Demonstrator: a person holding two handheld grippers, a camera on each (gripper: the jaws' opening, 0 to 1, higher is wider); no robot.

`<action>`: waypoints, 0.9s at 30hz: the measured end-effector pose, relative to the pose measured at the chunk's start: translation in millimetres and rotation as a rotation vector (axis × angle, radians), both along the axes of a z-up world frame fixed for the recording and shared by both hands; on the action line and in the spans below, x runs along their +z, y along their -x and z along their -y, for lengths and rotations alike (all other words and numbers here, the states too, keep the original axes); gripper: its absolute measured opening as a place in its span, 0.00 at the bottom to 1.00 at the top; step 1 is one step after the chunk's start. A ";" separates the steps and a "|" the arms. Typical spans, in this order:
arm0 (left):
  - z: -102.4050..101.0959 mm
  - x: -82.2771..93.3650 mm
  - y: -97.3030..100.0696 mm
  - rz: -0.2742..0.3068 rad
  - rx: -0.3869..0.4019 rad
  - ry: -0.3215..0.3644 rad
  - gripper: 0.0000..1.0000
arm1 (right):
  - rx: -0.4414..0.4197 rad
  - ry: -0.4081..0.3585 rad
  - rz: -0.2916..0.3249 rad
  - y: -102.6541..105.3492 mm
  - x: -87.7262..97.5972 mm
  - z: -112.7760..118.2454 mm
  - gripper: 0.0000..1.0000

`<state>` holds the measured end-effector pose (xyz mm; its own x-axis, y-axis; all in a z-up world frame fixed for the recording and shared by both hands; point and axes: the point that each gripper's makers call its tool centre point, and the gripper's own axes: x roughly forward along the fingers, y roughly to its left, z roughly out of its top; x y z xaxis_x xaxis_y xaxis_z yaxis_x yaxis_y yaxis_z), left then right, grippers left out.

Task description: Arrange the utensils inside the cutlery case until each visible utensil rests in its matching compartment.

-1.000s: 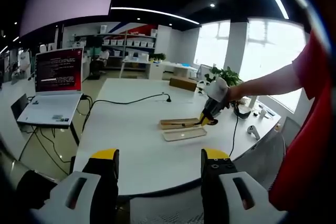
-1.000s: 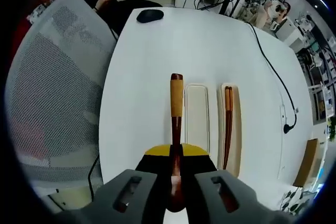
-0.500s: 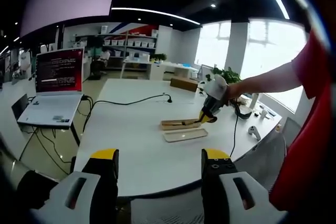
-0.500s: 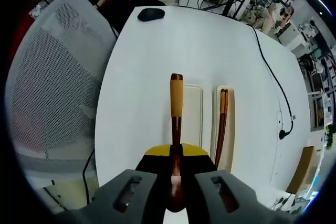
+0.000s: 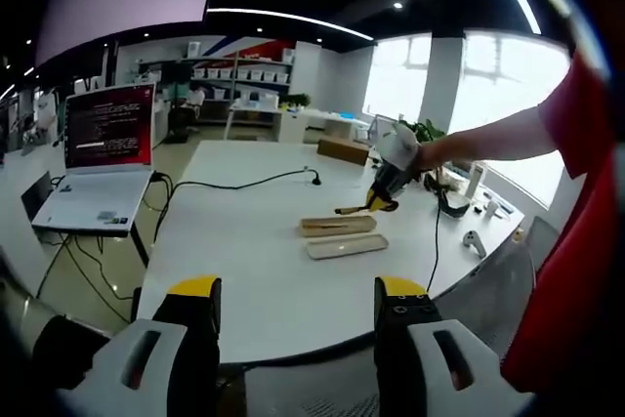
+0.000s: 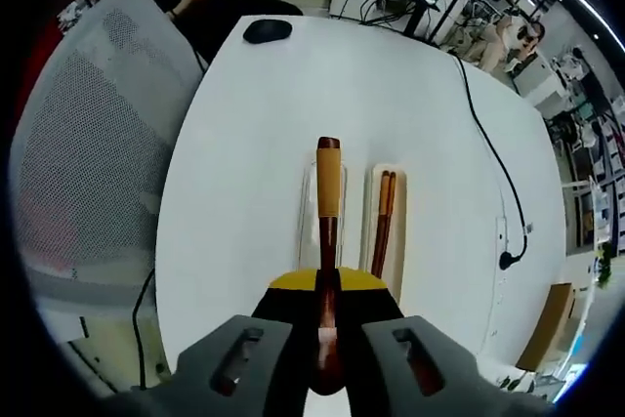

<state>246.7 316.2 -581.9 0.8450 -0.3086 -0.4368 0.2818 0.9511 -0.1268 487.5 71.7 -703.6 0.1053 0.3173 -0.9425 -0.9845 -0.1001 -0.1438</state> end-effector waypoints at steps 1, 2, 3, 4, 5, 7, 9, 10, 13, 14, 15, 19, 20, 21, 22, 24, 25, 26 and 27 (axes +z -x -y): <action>-0.6 -0.4 -0.3 -0.003 0.000 -0.005 0.65 | 0.001 -0.001 -0.001 -2.3 1.0 -1.2 0.01; -1.5 -0.7 -1.0 -0.003 0.004 -0.004 0.65 | 0.005 0.003 0.000 -3.2 1.4 -1.2 0.01; -2.1 -1.1 -1.5 -0.004 0.006 -0.001 0.65 | 0.009 0.008 0.001 -4.2 2.6 -0.9 0.01; -2.7 -1.7 -2.0 -0.004 0.011 0.004 0.65 | 0.011 0.010 0.001 -4.3 3.0 -0.8 0.01; -3.9 -4.0 -3.2 -0.011 0.018 0.011 0.65 | 0.017 0.009 0.001 -5.4 5.4 -0.4 0.01; -3.8 -5.3 -4.3 -0.018 0.018 0.011 0.65 | 0.010 0.008 -0.006 -8.7 7.6 0.5 0.01; -3.6 -4.5 -5.6 -0.015 0.015 0.013 0.65 | 0.019 0.024 -0.004 -12.5 8.7 3.1 0.01; -4.2 -4.6 -6.7 -0.016 0.017 0.019 0.65 | 0.023 0.029 0.001 -14.9 9.6 3.9 0.01; -6.4 -4.5 -9.0 -0.013 0.026 0.029 0.65 | 0.045 0.032 0.012 -19.6 14.9 3.2 0.01; -6.6 -3.7 -9.6 -0.008 0.026 0.029 0.65 | 0.052 0.029 0.020 -21.2 16.6 2.4 0.01; -6.8 -1.9 -11.2 0.007 0.020 0.021 0.62 | 0.050 0.028 0.019 -23.6 18.3 1.9 0.01; 3.0 9.2 -13.4 0.054 -0.036 0.046 0.58 | 0.051 0.022 0.016 -33.3 22.0 0.1 0.01; 4.0 10.0 -14.1 0.054 -0.036 0.049 0.61 | 0.049 0.027 0.019 -37.0 23.2 0.4 0.01; 4.6 10.5 -14.9 0.052 -0.035 0.044 0.63 | 0.046 0.028 0.018 -40.0 24.3 0.2 0.01; 5.0 10.3 -16.0 0.051 -0.036 0.035 0.64 | 0.043 0.026 0.017 -42.1 25.4 -0.3 0.01; 4.0 9.9 -17.3 0.051 -0.035 0.026 0.64 | 0.035 0.017 0.013 -44.2 28.5 -2.5 0.01; 3.5 10.3 -17.7 0.055 -0.034 0.027 0.64 | 0.034 0.016 0.014 -45.9 28.2 -2.8 0.01; 3.3 11.2 -18.4 0.061 -0.032 0.032 0.65 | 0.034 0.016 0.016 -47.7 27.4 -2.7 0.01; 2.4 11.2 -19.0 0.061 -0.028 0.039 0.66 | 0.033 0.018 0.018 -49.6 27.6 -2.4 0.01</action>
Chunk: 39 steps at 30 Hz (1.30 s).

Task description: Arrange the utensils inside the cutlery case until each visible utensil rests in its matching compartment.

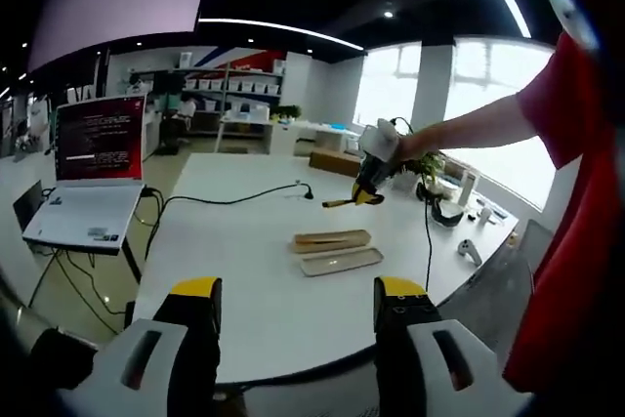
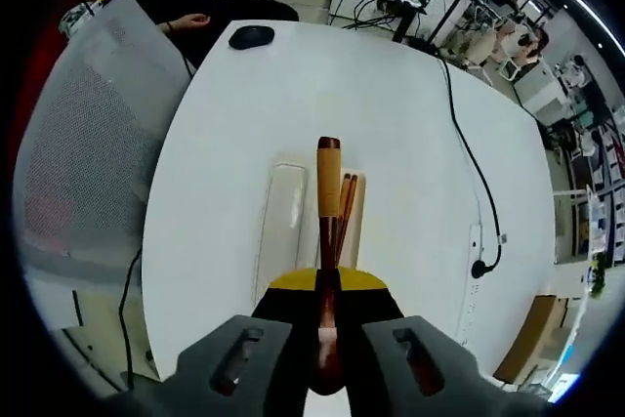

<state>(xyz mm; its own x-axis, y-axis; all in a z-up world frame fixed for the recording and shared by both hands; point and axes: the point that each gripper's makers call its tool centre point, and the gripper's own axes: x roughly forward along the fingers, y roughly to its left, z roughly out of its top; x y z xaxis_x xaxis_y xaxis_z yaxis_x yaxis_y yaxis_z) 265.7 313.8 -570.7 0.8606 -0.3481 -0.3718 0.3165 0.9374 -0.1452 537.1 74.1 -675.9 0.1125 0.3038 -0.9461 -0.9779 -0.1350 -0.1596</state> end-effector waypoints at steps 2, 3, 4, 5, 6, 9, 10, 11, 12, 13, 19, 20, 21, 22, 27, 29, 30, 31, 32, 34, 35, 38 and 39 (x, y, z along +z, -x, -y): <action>-2.2 -2.4 -0.3 -0.006 0.006 0.000 0.68 | -0.006 -0.003 0.003 -3.0 1.4 0.2 0.01; -3.2 -3.8 -0.3 -0.008 0.008 0.001 0.69 | -0.010 -0.007 0.002 -4.3 1.8 0.0 0.01; -4.1 -6.7 -0.3 -0.014 0.011 0.003 0.70 | -0.023 -0.012 -0.001 -5.7 2.2 -0.3 0.01; -4.2 -8.8 0.0 -0.021 0.008 -0.001 0.70 | -0.023 -0.014 -0.003 -6.0 2.2 -0.4 0.01; -5.2 -10.5 0.1 -0.024 0.011 -0.009 0.71 | -0.026 -0.017 -0.004 -6.9 1.9 -0.4 0.01; -4.2 -9.1 -1.0 -0.014 0.017 0.000 0.76 | -0.023 -0.011 -0.006 -9.1 0.0 0.9 0.01; -3.6 -9.0 -1.3 -0.015 0.017 0.000 0.77 | -0.021 -0.009 -0.005 -11.6 -0.3 1.4 0.01; -2.9 -8.6 -1.6 -0.014 0.017 -0.004 0.77 | -0.028 -0.010 -0.008 -13.2 -0.3 1.3 0.01; -2.2 -8.0 -2.1 -0.010 0.015 -0.007 0.77 | -0.046 -0.016 -0.020 -15.7 -0.5 0.9 0.01; -1.2 -7.3 -2.8 -0.006 0.013 -0.011 0.77 | -0.057 -0.022 -0.025 -16.4 -0.6 0.3 0.01; 2.1 -0.3 -4.4 0.046 -0.019 -0.065 0.70 | -0.064 -0.047 -0.027 -29.1 -0.8 -5.1 0.01; 1.0 -1.5 -4.7 0.042 -0.018 -0.071 0.72 | -0.058 -0.040 -0.023 -30.5 -0.5 -5.4 0.01; 0.5 -2.1 -4.9 0.041 -0.019 -0.076 0.72 | -0.063 -0.036 -0.026 -32.6 0.4 -6.9 0.01; 0.3 -2.3 -5.2 0.040 -0.018 -0.076 0.73 | -0.064 -0.036 -0.037 -33.1 1.3 -7.9 0.01; 1.5 -6.5 -7.4 -0.002 0.002 -0.041 0.84 | -0.064 -0.039 -0.036 -46.3 4.0 -11.1 0.01; 0.4 -7.6 -8.3 -0.017 0.017 -0.026 0.91 | -0.064 -0.038 -0.030 -51.2 2.8 -11.0 0.01; 0.6 -4.5 -9.1 0.001 0.021 -0.010 0.93 | -0.074 -0.050 -0.024 -54.8 2.0 -12.1 0.01; 0.0 -2.3 -8.8 0.004 0.026 0.001 0.93 | -0.078 -0.057 -0.023 -56.0 1.6 -12.8 0.01; -0.5 -2.4 -9.1 0.002 0.031 0.001 0.93 | -0.106 -0.080 -0.035 -58.5 -1.2 -14.8 0.01; -0.5 -2.0 -9.5 0.000 0.034 -0.002 0.94 | -0.103 -0.077 -0.035 -60.5 -7.4 -15.0 0.01; -0.8 -1.7 -9.9 0.000 0.037 0.003 0.95 | -0.091 -0.071 -0.029 -60.8 -9.9 -15.5 0.01; 0.3 -2.1 -10.0 -0.009 0.037 0.006 0.95 | -0.083 -0.056 -0.041 -61.5 -22.5 -16.2 0.01; -0.5 -3.3 -10.2 -0.011 0.037 0.004 0.95 | -0.082 -0.051 -0.044 -61.2 -25.8 -16.2 0.01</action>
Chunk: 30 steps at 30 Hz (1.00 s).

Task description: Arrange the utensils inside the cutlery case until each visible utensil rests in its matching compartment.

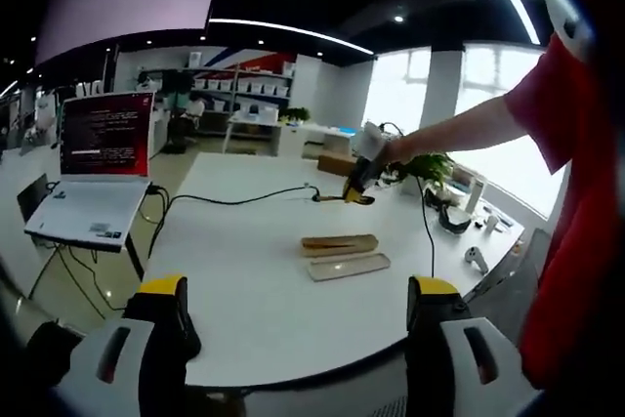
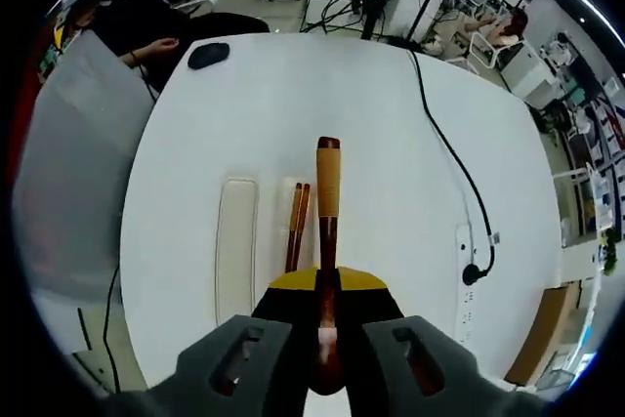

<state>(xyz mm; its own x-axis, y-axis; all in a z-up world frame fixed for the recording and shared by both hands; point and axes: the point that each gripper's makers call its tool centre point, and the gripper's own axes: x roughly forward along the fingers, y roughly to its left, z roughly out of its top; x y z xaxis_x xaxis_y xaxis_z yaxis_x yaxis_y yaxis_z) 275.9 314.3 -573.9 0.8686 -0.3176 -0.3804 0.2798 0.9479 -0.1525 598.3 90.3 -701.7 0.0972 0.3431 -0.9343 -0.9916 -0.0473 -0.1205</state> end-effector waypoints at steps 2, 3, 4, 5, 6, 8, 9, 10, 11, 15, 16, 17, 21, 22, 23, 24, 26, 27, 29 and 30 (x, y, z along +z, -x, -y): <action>-0.1 -1.6 -0.3 -0.004 0.001 -0.002 0.95 | 0.002 0.006 -0.007 2.3 -8.8 -0.7 0.01; 0.8 -2.0 -0.4 -0.008 0.001 0.000 0.95 | 0.001 0.005 -0.013 3.8 -12.8 -0.6 0.01; 1.3 -2.0 -0.6 -0.007 0.000 0.001 0.95 | 0.007 0.006 -0.017 6.0 -18.9 -0.8 0.01; 2.0 -1.7 -0.9 -0.006 0.000 0.002 0.96 | 0.020 0.012 -0.017 7.4 -24.0 -0.6 0.01; 2.5 -1.5 -0.9 -0.005 -0.002 0.002 0.96 | 0.023 0.024 -0.022 9.0 -30.7 0.5 0.01; 6.3 3.3 -1.2 0.015 -0.013 0.021 0.99 | 0.045 0.037 -0.028 14.5 -40.5 1.0 0.01; 6.8 4.4 0.0 0.012 -0.016 0.029 1.00 | 0.054 0.039 -0.027 15.8 -42.0 0.7 0.01; 7.1 6.3 1.3 0.016 -0.015 0.032 1.00 | 0.075 0.048 -0.023 18.6 -48.6 0.7 0.01; 7.2 7.1 1.7 0.021 -0.014 0.023 1.00 | 0.075 0.052 -0.022 19.7 -51.8 0.7 0.01; 8.0 6.3 3.3 0.019 -0.021 -0.010 1.00 | 0.076 0.058 -0.039 24.3 -63.9 0.3 0.01; 7.8 6.3 3.7 0.023 -0.022 -0.011 1.00 | 0.076 0.059 -0.040 24.7 -65.1 0.3 0.01; 7.7 5.3 4.0 0.019 -0.024 -0.014 1.00 | 0.079 0.060 -0.037 25.2 -68.9 -0.2 0.01; 9.4 4.2 3.7 0.012 -0.022 -0.012 1.00 | 0.071 0.066 -0.040 28.0 -80.9 -1.6 0.01; 8.8 3.7 3.4 0.012 -0.018 -0.016 1.00 | 0.076 0.073 -0.041 28.8 -82.8 -0.9 0.01; 8.2 2.7 3.7 0.008 -0.014 -0.017 1.00 | 0.075 0.081 -0.038 27.4 -85.5 -0.2 0.01; 8.2 1.9 3.5 0.005 -0.014 -0.016 1.00 | 0.063 0.092 -0.036 25.6 -88.1 1.3 0.01; 7.9 -1.5 4.5 -0.010 -0.016 -0.020 1.00 | 0.046 0.092 -0.059 27.8 -91.4 2.7 0.01; 7.3 -3.1 5.0 -0.018 -0.015 -0.025 1.00 | 0.047 0.092 -0.062 28.0 -92.9 3.3 0.01; 3.5 -6.8 5.1 -0.030 -0.003 -0.044 1.00 | 0.057 0.095 -0.062 29.0 -96.3 4.5 0.01; 0.9 -7.7 4.9 -0.030 0.007 -0.049 0.99 | 0.058 0.095 -0.068 29.7 -97.2 5.1 0.01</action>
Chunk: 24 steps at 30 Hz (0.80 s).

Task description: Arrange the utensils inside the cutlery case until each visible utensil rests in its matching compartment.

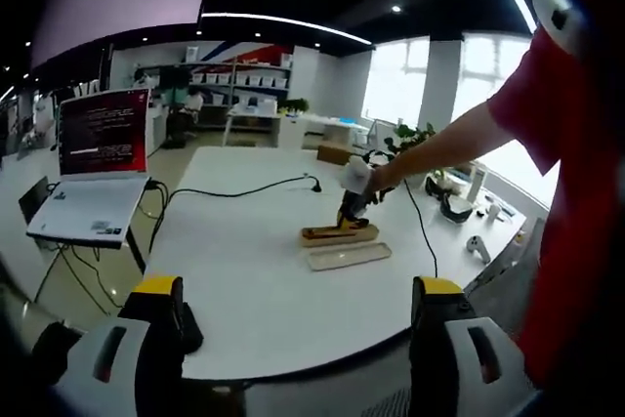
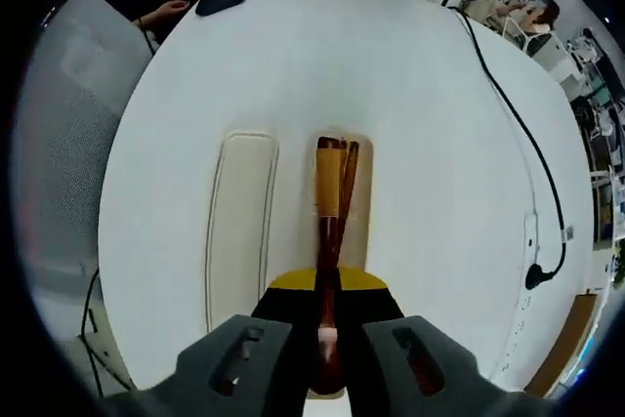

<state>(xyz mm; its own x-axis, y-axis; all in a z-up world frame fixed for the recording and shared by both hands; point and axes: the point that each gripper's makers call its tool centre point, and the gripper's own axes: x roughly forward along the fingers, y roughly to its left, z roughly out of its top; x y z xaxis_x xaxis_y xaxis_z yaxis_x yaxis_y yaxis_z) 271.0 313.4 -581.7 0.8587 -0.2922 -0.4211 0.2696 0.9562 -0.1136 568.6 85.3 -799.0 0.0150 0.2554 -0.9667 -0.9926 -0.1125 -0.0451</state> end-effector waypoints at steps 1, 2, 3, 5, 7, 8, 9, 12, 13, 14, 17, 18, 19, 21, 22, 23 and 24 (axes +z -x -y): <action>-4.1 0.8 -0.3 0.008 0.020 -0.011 0.99 | 0.000 -0.002 -0.004 0.6 -0.1 -0.5 0.01; -10.6 5.5 -2.7 0.042 0.048 -0.033 0.98 | 0.001 -0.001 -0.005 0.5 -0.5 -0.5 0.01; -9.5 5.1 -2.0 0.037 0.041 -0.025 0.98 | 0.002 0.002 -0.001 -1.0 -1.0 -0.1 0.01; -9.8 3.9 -2.1 0.025 0.038 -0.015 0.98 | 0.003 0.008 0.000 -3.2 -2.4 0.8 0.01; -13.5 4.2 -4.4 0.032 0.049 -0.035 0.97 | 0.003 0.009 -0.002 -4.9 -3.9 0.2 0.01; -12.8 4.1 -4.6 0.031 0.045 -0.033 0.98 | 0.004 0.010 -0.002 -5.0 -4.2 0.2 0.01; -10.8 3.3 -4.7 0.021 0.035 -0.021 0.98 | 0.003 0.012 -0.002 -4.8 -5.3 -0.7 0.01; -9.6 3.7 -4.2 0.022 0.031 -0.029 0.97 | 0.011 0.020 -0.014 -2.8 -7.8 -0.9 0.01; -9.2 3.7 -4.0 0.021 0.029 -0.029 0.97 | 0.010 0.021 -0.015 -3.0 -8.1 -0.9 0.01; -9.1 3.4 -3.6 0.020 0.029 -0.028 0.97 | 0.009 0.021 -0.013 -4.2 -8.1 -0.8 0.01; -9.8 0.5 -7.3 0.014 0.028 -0.028 0.96 | 0.003 0.028 -0.029 -4.7 -9.5 1.1 0.01; -9.8 0.0 -7.1 0.015 0.027 -0.029 0.96 | 0.030 0.041 -0.020 -5.7 -10.1 3.6 0.01; -9.1 -0.9 -6.6 0.012 0.023 -0.027 0.96 | 0.033 0.048 -0.016 -6.6 -10.8 5.2 0.01; -5.6 -2.8 -7.7 0.001 0.008 -0.014 0.96 | 0.007 0.052 -0.039 -5.6 -11.0 5.9 0.01; -3.3 -4.1 -6.7 -0.007 -0.004 -0.005 0.96 | -0.007 0.040 -0.050 -4.5 -11.0 4.7 0.01; -3.0 -4.5 -6.4 -0.008 -0.006 -0.013 0.96 | -0.014 0.034 -0.052 -5.2 -11.4 4.1 0.01; -2.9 -4.5 -6.2 -0.006 -0.007 -0.016 0.96 | -0.032 0.029 -0.055 -5.5 -12.6 3.4 0.01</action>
